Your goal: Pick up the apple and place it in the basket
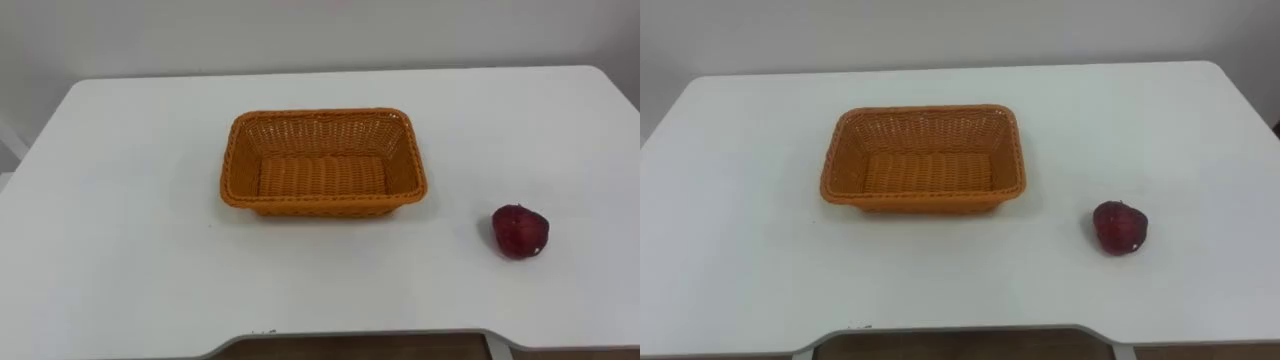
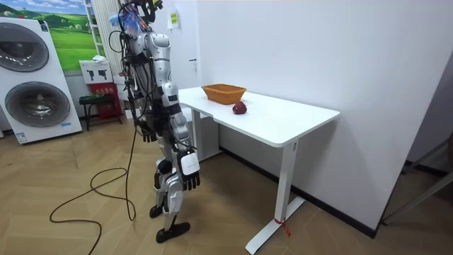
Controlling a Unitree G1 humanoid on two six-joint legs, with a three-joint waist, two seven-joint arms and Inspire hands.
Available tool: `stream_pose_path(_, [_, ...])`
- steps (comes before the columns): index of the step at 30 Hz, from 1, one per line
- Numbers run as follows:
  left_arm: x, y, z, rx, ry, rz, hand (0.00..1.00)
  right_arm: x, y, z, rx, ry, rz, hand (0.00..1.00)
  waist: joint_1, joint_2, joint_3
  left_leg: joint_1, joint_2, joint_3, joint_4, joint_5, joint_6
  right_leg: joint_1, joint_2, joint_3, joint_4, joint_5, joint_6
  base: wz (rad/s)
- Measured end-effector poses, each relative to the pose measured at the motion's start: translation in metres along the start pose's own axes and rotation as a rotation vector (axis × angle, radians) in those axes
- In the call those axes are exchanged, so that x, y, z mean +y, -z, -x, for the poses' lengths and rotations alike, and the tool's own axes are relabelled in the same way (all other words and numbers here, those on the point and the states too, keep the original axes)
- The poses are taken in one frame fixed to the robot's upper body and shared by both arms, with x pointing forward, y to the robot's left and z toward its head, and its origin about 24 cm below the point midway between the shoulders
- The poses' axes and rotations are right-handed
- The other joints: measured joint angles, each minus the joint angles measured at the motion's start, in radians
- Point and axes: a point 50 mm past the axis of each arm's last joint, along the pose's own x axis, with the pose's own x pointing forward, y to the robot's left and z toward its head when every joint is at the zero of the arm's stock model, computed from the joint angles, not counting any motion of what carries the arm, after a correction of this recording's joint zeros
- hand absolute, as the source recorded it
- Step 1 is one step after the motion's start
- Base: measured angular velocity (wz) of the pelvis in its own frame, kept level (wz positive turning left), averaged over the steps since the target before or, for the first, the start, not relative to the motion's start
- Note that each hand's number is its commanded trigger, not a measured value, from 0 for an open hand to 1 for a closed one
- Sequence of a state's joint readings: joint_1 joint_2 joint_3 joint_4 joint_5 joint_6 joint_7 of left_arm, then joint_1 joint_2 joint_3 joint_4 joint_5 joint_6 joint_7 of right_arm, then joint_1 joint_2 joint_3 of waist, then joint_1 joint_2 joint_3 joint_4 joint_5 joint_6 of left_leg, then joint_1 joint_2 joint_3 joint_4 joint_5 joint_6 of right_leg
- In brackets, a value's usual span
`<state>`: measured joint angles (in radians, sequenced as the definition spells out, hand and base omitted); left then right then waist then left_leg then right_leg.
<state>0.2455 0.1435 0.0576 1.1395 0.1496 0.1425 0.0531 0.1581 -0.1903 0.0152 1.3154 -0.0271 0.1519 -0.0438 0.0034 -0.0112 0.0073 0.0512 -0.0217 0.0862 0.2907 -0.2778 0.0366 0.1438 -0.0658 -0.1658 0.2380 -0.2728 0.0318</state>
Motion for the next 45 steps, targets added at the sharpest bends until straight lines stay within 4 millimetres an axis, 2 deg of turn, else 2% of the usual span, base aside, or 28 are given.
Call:
stream_pose_path(6, [0.0,0.001,0.0,0.002,0.001,0.001,0.0,0.001,0.001,0.0,0.004,0.0,-0.009,0.0,0.004,0.001,0.0003,0.001,0.0,0.0,0.001,0.0,0.0,0.0,0.0,0.001,0.0,0.0,0.0,0.0])
stream_pose_path(10, [-0.002,-0.001,0.0,0.0,-0.003,0.013,0.0,0.001,0.0,0.0,0.006,0.018,-0.096,0.0,0.004,0.0,0.0005,0.007,0.001,0.005,0.0,0.0,0.0,-0.002,0.0,0.005,0.0,0.0,0.0,-0.03])
stream_pose_path(14, [-0.001,0.003,0.0,-0.001,-0.026,0.04,0.0,-0.001,-0.008,0.001,-0.015,0.046,-0.473,0.0,0.004,-0.004,0.0013,0.013,0.006,0.022,-0.01,0.0,-0.001,0.0,0.003,0.018,0.001,0.0,-0.001,-0.1])
stream_pose_path(16, [0.0,0.003,0.001,-0.017,-0.033,0.072,0.0,-0.006,-0.017,0.002,-0.033,0.06,-0.741,0.0,-0.015,-0.006,0.0014,0.013,0.006,0.022,0.002,0.0,-0.001,0.003,0.003,0.017,0.0,0.001,-0.001,0.0])
stream_pose_path(17, [0.001,0.003,0.001,-0.021,-0.04,0.082,0.0,-0.008,-0.02,0.002,-0.044,0.066,-0.807,0.0,-0.024,-0.007,0.0015,0.013,0.006,0.021,0.002,0.0,-0.001,0.003,0.003,0.016,0.0,0.001,-0.001,0.04])
stream_pose_path(19, [0.008,0.004,0.001,-0.043,-0.075,0.144,0.0,-0.021,-0.031,0.005,-0.09,0.098,-1.095,0.0,-0.034,-0.014,0.0005,0.016,0.006,0.022,-0.004,0.0,-0.001,0.006,0.003,0.016,0.0,0.001,-0.001,0.0])
stream_pose_path(22, [0.019,0.009,0.002,-0.051,-0.128,0.207,0.0,-0.044,-0.047,0.012,-0.155,0.161,-1.388,0.0,-0.053,-0.017,0.0043,0.026,0.005,0.024,-0.017,0.0,-0.002,0.011,0.004,0.019,-0.002,0.001,-0.001,-0.01])
stream_pose_path(25, [0.026,0.013,0.002,-0.047,-0.163,0.235,0.0,-0.065,-0.058,0.021,-0.212,0.227,-1.583,0.0,-0.063,-0.025,0.0034,0.029,0.005,0.025,-0.017,0.0,-0.002,0.014,0.004,0.023,-0.004,0.001,-0.001,0.0])
stream_pose_path(30, [0.033,0.02,0.004,-0.061,-0.193,0.24,0.0,-0.093,-0.073,0.041,-0.294,0.374,-1.706,0.0,-0.083,-0.029,-0.0001,0.02,0.005,0.026,-0.017,0.0,-0.002,0.002,0.004,0.024,0.0,0.001,-0.001,0.0])
stream_pose_path(35, [0.036,0.019,0.004,-0.073,-0.211,0.233,0.0,-0.119,-0.083,0.069,-0.386,0.571,-1.764,0.0,-0.079,-0.031,-0.0057,0.012,0.005,0.029,-0.016,0.002,-0.003,-0.009,0.005,0.026,0.0,0.001,-0.001,-0.02])
stream_pose_path(37, [0.035,0.018,0.004,-0.076,-0.206,0.221,0.0,-0.129,-0.091,0.087,-0.456,0.672,-1.772,0.0,-0.079,-0.029,-0.0141,-0.006,0.005,0.028,-0.01,0.003,-0.004,-0.019,0.005,0.024,0.002,0.001,-0.001,0.0])
stream_pose_path(41, [0.035,0.016,0.004,-0.088,-0.206,0.2,0.0,-0.143,-0.101,0.115,-0.612,0.859,-1.701,0.0,-0.075,-0.026,-0.014,-0.008,0.004,0.026,-0.005,0.003,-0.004,-0.024,0.005,0.025,-0.001,0.001,-0.001,0.0])
stream_pose_path(45, [0.034,0.015,0.004,-0.098,-0.205,0.147,0.0,-0.15,-0.119,0.157,-0.902,1.102,-1.493,0.0,-0.068,-0.02,-0.0139,-0.023,0.005,0.025,-0.004,0.007,-0.005,-0.045,0.005,0.022,0.001,0.003,-0.003,0.0])
